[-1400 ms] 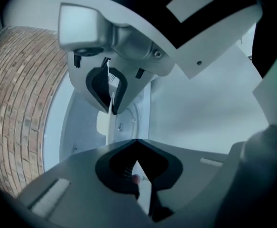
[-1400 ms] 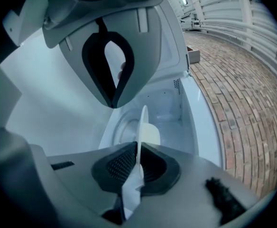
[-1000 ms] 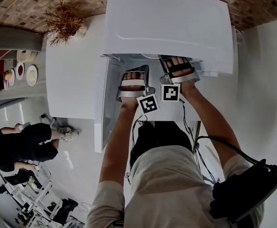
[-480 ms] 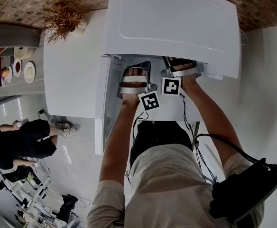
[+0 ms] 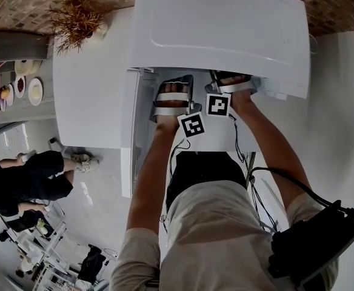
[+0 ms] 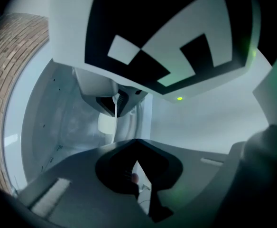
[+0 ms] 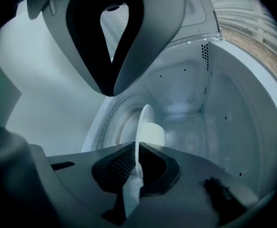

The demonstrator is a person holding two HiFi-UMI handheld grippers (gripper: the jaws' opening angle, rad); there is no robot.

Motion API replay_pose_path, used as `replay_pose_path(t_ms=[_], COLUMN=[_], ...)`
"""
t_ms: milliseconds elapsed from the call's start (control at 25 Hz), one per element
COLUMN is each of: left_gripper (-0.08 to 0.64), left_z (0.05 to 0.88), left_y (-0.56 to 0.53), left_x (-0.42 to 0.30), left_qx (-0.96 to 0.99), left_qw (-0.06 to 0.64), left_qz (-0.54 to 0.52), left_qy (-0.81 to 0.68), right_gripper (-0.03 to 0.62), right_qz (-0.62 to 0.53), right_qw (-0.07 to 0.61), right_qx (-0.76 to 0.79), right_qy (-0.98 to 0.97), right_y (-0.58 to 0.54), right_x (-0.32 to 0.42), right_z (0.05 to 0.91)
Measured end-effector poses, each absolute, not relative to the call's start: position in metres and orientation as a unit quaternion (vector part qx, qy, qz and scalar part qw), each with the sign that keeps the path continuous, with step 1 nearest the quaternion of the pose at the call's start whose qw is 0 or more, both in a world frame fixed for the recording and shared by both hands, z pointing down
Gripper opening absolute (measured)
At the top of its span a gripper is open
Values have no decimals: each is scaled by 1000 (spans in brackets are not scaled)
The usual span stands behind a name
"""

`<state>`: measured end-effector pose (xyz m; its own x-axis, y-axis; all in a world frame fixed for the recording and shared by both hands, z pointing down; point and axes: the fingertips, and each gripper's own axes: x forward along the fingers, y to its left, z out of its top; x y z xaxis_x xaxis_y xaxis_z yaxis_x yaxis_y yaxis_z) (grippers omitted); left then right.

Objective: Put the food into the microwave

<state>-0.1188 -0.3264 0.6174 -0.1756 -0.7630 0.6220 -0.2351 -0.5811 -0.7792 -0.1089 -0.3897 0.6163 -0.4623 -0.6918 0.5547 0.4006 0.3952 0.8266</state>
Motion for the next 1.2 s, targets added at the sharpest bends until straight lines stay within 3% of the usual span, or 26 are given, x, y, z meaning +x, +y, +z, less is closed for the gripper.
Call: replay_pose_path(t_ms=[560,920,1200], left_gripper=[6,6,6], left_z=[624,627,628], left_y=[-327,-325,-323], left_x=[-119,-120,-120], left_qx=[-613,-618,-614], left_qw=[198,194,201], left_qz=[-656,-655,-659], left_qy=[395,390,386], right_gripper=[62,138,161], right_qz=[-457,-388,-397], right_qw=[536,555,547], right_qx=[57,36,18], right_qy=[-708,-735,-737], right_y=[-381,-376,-361], right_x=[-111,-108,-101], right_z=[632,626,621])
